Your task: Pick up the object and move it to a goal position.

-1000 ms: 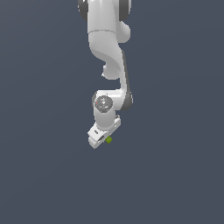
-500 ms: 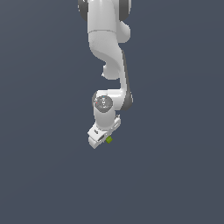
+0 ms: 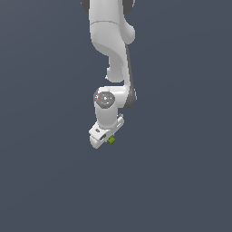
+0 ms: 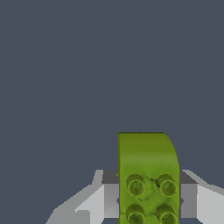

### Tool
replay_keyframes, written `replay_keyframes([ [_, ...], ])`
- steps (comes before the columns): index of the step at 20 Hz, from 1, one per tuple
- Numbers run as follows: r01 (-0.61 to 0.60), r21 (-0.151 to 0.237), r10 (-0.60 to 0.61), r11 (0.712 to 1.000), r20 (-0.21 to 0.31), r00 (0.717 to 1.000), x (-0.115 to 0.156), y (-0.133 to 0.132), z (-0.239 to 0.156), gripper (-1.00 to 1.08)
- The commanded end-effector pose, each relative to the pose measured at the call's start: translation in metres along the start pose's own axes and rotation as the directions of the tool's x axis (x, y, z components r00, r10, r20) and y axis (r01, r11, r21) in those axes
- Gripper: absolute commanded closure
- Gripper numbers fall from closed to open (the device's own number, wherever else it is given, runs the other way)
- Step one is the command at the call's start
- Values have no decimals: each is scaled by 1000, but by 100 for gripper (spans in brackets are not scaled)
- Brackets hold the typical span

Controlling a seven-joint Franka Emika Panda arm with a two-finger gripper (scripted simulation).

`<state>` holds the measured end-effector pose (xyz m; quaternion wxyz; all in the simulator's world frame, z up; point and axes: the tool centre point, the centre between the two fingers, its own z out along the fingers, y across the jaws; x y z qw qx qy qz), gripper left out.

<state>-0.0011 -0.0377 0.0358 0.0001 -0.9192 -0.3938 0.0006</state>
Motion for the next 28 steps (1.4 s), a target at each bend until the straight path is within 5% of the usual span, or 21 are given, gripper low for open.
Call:
replay_keyframes([
  [1,0,-1,0,1000,-1,1000,-8,-3,-11,108],
  [28,0,0,0,1000,-2,1000,-120,-49,-180,108],
])
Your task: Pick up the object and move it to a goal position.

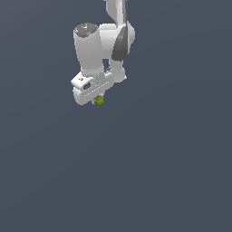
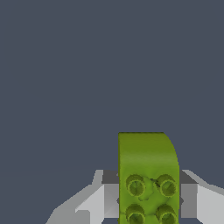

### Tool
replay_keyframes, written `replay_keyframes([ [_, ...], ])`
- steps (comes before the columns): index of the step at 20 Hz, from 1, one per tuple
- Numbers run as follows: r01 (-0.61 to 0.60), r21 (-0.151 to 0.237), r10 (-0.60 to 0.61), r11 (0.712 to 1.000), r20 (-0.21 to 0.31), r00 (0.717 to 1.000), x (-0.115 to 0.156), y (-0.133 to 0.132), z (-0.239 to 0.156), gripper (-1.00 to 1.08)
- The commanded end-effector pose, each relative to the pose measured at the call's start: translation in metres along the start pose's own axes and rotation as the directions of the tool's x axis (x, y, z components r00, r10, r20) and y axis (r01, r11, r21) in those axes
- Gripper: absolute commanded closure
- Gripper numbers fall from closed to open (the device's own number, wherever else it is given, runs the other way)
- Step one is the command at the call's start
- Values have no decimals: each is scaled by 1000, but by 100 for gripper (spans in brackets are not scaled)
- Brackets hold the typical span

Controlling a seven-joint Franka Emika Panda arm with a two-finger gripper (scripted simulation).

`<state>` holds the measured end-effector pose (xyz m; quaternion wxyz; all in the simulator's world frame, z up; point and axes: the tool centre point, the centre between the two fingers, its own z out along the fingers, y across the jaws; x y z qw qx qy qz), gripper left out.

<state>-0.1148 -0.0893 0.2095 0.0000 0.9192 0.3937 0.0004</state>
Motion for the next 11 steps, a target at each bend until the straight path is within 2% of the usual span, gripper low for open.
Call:
replay_keyframes([
  [1,0,1,0,1000,0,1000,-6,-2,-10,108],
  [11,0,0,0,1000,0,1000,-13,-4,-22,108],
])
